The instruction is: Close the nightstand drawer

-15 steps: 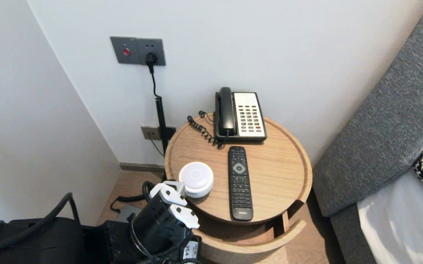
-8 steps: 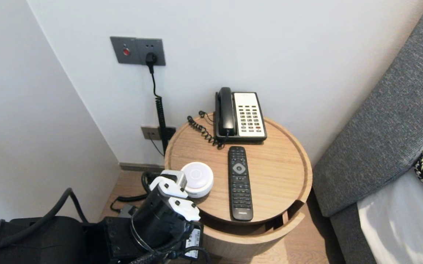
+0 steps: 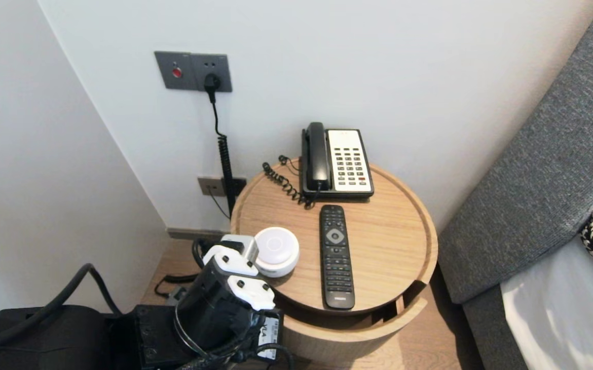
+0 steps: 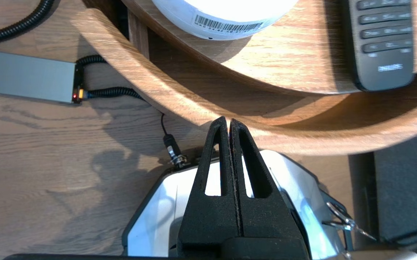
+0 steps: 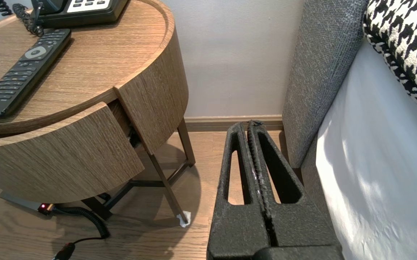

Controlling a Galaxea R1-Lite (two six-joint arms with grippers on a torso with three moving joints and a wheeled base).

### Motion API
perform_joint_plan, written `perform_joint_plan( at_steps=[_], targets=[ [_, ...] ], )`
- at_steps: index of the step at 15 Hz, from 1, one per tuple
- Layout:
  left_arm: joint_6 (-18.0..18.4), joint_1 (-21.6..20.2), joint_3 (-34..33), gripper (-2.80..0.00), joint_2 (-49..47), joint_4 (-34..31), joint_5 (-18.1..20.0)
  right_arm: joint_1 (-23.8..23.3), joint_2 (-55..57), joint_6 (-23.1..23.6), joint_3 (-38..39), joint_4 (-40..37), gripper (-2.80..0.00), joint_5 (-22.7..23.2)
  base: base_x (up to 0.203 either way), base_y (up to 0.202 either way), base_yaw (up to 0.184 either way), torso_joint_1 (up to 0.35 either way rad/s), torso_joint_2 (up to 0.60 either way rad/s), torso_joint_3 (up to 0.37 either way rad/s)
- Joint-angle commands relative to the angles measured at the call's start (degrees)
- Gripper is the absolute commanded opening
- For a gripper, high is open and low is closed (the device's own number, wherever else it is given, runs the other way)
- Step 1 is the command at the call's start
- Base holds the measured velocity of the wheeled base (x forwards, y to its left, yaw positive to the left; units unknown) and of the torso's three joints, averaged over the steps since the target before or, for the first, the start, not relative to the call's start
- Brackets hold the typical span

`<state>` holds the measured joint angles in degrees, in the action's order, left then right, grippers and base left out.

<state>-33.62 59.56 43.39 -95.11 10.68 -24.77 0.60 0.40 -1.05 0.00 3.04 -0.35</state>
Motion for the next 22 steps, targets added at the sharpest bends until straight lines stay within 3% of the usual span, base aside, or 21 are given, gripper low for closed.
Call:
perform_joint_plan(
  at_steps=[1,3,5,8,11,14,22],
  targets=[
    [-0.1,0.0,0.0,-2.8,2.3,-0.7,0.3,0.0,0.0,0.0,1.5,0.0,-2.8,0.0,0.0,0.0,0.0,0.0,0.0,0.0],
    [-0.3,0.0,-0.1,-2.8,5.5,-4.6,3.8,0.0,0.0,0.0,1.5,0.0,-2.8,0.0,0.0,0.0,0.0,0.0,0.0,0.0],
    [-0.6,0.0,-1.0,-2.8,6.5,-9.0,10.9,0.0,0.0,0.0,1.5,0.0,-2.8,0.0,0.0,0.0,0.0,0.0,0.0,0.0],
    [-1.4,-0.1,-3.7,-2.8,3.8,-9.6,15.1,0.0,0.0,0.0,1.5,0.0,-2.8,0.0,0.0,0.0,0.0,0.0,0.0,0.0],
    [-3.5,0.0,-3.1,-2.8,0.8,-8.1,15.9,0.0,0.0,0.0,1.5,0.0,-2.8,0.0,0.0,0.0,0.0,0.0,0.0,0.0],
    [-3.6,0.0,-3.6,-2.8,-0.6,-3.1,15.5,0.0,0.0,0.0,1.5,0.0,-2.8,0.0,0.0,0.0,0.0,0.0,0.0,0.0],
    [-3.4,-0.1,-2.5,-2.8,-4.8,1.6,14.0,0.0,0.0,0.0,1.5,0.0,-2.8,0.0,0.0,0.0,0.0,0.0,0.0,0.0]
  ],
)
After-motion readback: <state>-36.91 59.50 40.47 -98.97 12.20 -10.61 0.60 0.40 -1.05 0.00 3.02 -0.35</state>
